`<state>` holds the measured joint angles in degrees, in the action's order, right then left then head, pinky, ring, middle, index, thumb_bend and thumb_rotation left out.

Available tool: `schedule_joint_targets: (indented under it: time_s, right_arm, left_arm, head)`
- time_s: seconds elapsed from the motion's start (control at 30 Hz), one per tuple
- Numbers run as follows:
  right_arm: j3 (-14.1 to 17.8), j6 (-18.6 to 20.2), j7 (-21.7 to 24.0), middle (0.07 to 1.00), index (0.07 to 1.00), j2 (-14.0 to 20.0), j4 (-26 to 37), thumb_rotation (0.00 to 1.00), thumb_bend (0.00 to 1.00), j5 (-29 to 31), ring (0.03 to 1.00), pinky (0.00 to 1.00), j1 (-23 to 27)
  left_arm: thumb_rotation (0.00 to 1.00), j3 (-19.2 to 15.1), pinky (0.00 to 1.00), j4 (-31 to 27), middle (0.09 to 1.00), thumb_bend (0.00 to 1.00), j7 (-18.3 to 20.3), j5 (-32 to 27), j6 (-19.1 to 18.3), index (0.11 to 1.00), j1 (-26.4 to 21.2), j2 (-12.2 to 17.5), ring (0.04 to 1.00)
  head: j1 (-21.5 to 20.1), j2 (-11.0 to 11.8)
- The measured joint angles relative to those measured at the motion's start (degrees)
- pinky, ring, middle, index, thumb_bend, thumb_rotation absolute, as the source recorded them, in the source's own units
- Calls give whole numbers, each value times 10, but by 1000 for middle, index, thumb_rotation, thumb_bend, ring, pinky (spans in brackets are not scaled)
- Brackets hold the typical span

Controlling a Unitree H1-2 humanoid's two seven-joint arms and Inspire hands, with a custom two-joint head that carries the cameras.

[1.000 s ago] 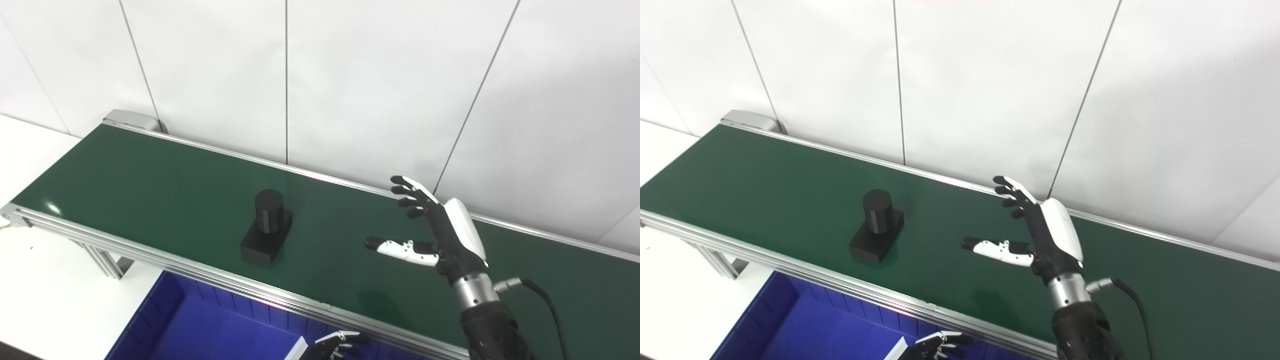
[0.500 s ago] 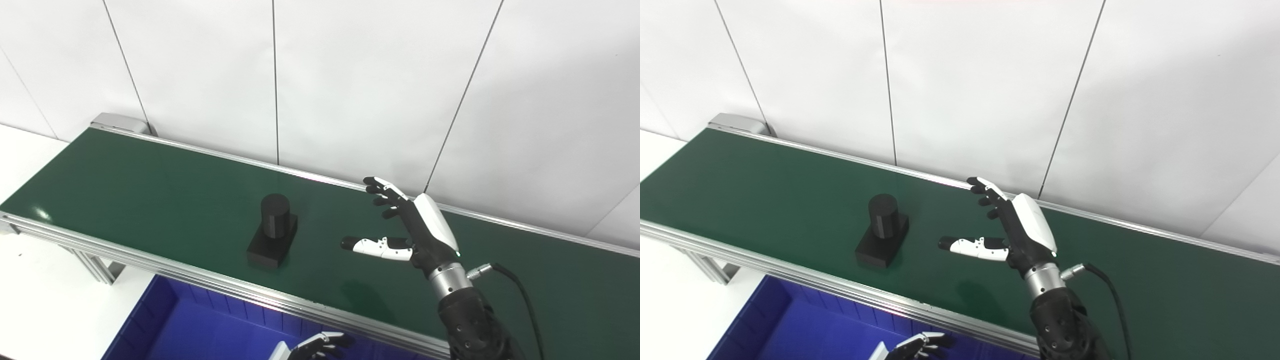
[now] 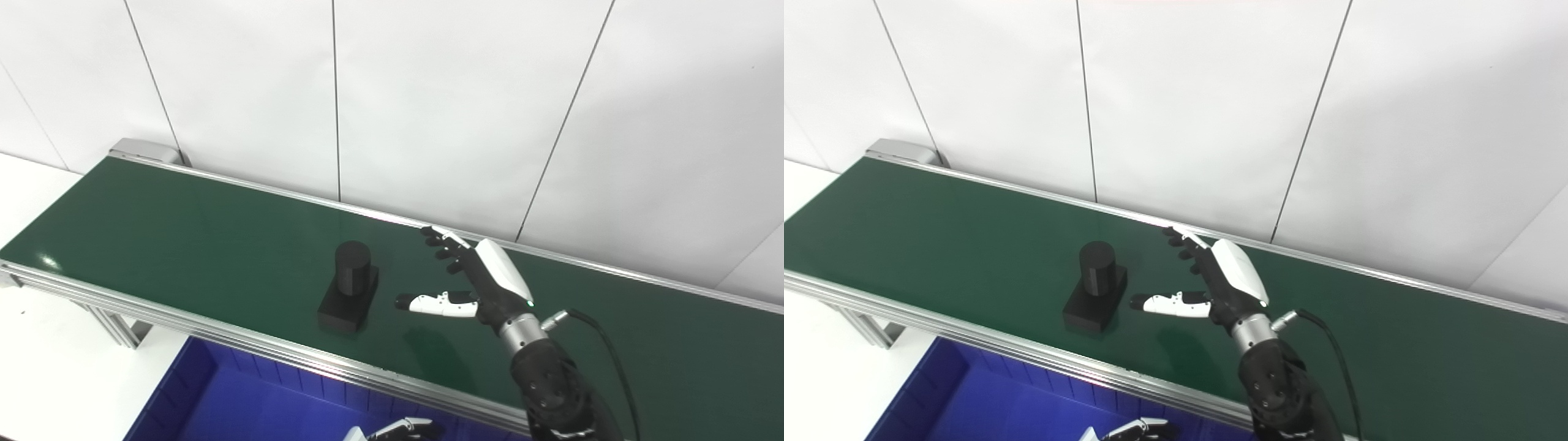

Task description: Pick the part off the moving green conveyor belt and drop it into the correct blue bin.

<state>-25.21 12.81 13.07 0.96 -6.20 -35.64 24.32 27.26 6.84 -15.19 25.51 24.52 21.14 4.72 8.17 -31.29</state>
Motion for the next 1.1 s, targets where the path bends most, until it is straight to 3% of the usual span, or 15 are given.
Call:
schedule_joint_targets:
  time_s: [0.4, 0.8, 0.87, 1.0, 1.07, 1.1]
  right_arm:
    - [-15, 1, -18, 864, 879, -33, -123, 541, 846, 0, 801, 661, 61]
    - [-16, 0, -57, 864, 881, -61, -238, 472, 840, 11, 797, 668, 112]
    - [-15, -3, -70, 859, 865, -68, -255, 385, 786, 14, 775, 654, 118]
    - [-12, -32, -114, 728, 775, -81, -298, 99, 612, 22, 626, 527, 129]
    - [-12, -48, -138, 701, 763, -85, -313, 58, 597, 23, 604, 509, 129]
    - [-12, -57, -149, 597, 736, -86, -320, 30, 572, 22, 519, 441, 129]
  left_arm:
    - [211, -6, 646, -3, 769, 943, 45, -12, -5, 784, 7, -6, 716]
    - [209, -2, 656, 1, 777, 944, 0, -26, -2, 798, 6, -5, 726]
    - [198, 1, 649, 2, 776, 941, -4, -37, -2, 797, 6, -4, 722]
    - [217, 9, 633, 2, 780, 938, -20, -44, -2, 799, 4, 0, 718]
    - [220, 10, 627, 2, 781, 938, -26, -47, -2, 802, 4, 1, 716]
    - [226, 10, 622, 2, 780, 936, -26, -48, -2, 804, 4, 1, 714]
  head:
    - [-3, -3]
    - [-5, -8]
    - [-7, -9]
    - [-14, -11]
    - [-14, -11]
    - [-18, -13]
